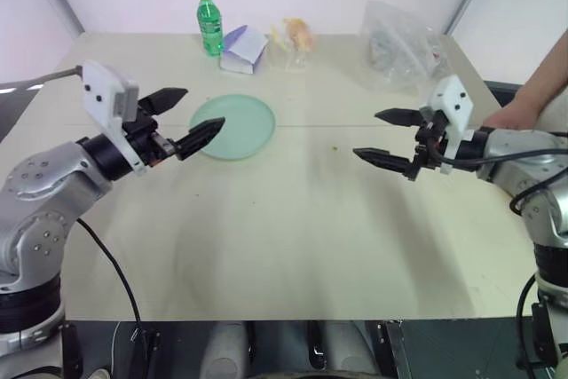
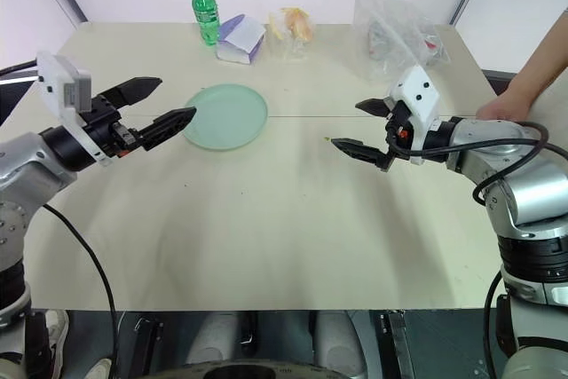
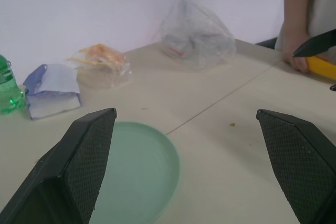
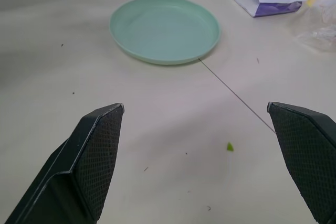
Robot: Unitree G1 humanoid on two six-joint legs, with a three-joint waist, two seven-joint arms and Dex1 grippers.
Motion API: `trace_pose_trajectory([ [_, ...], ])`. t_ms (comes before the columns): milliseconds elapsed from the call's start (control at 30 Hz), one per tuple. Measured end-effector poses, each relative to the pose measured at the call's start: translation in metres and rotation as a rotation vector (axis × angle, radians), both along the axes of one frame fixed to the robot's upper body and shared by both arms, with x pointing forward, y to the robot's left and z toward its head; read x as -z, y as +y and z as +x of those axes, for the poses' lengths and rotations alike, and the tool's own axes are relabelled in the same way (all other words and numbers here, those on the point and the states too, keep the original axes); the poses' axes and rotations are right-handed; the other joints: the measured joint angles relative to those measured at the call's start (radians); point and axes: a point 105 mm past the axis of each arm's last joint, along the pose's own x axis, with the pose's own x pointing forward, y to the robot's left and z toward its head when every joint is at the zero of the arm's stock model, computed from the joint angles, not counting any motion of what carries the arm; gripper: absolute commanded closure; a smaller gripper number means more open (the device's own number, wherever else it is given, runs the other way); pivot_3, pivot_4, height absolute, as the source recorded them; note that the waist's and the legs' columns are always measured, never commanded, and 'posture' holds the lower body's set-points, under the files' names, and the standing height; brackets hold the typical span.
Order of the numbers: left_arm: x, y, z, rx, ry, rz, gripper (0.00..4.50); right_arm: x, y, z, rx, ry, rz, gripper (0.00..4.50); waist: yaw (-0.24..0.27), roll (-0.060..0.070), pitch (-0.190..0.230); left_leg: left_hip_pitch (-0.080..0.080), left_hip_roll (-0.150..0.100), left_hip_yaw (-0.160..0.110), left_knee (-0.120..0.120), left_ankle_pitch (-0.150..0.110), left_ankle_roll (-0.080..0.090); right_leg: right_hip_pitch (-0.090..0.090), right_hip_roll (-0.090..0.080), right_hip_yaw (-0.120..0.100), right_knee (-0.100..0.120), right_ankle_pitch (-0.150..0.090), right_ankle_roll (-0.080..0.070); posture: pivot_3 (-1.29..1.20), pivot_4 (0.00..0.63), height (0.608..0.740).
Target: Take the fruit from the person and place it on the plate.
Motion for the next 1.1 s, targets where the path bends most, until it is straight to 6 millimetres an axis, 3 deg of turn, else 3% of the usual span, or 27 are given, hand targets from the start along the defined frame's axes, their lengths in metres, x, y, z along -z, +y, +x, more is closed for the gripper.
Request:
trace_pose_trajectory([
  [767, -0.002, 0.001, 0.003, -0.007, -0.007, 0.000, 0.02, -0.002, 0.003, 0.001, -0.006, -0.007, 0.010, 0.00, -0.001, 0.000, 0.000, 0.000, 0.000, 0.000, 0.000, 0.000, 0.000, 0.000, 0.000, 0.000, 0.000, 0.000, 0.000, 0.00, 0.150, 0.731],
  [933, -0.011, -0.001, 0.008, -0.026, -0.043, -0.067, 0.02, -0.016, 0.013, 0.005, -0.019, -0.058, 0.051, 0.00, 0.000, 0.000, 0.000, 0.000, 0.000, 0.000, 0.000, 0.000, 0.000, 0.000, 0.000, 0.000, 0.000, 0.000, 0.000, 0.00, 0.150, 0.731],
  [1100, -0.023, -0.003, 0.017, -0.067, -0.072, -0.181, 0.02, -0.048, 0.036, 0.012, -0.046, -0.141, 0.179, 0.00, -0.001, 0.000, 0.000, 0.000, 0.000, -0.001, 0.000, 0.000, 0.000, 0.000, 0.000, 0.000, 0.001, 0.000, 0.000, 0.00, 0.150, 0.731],
])
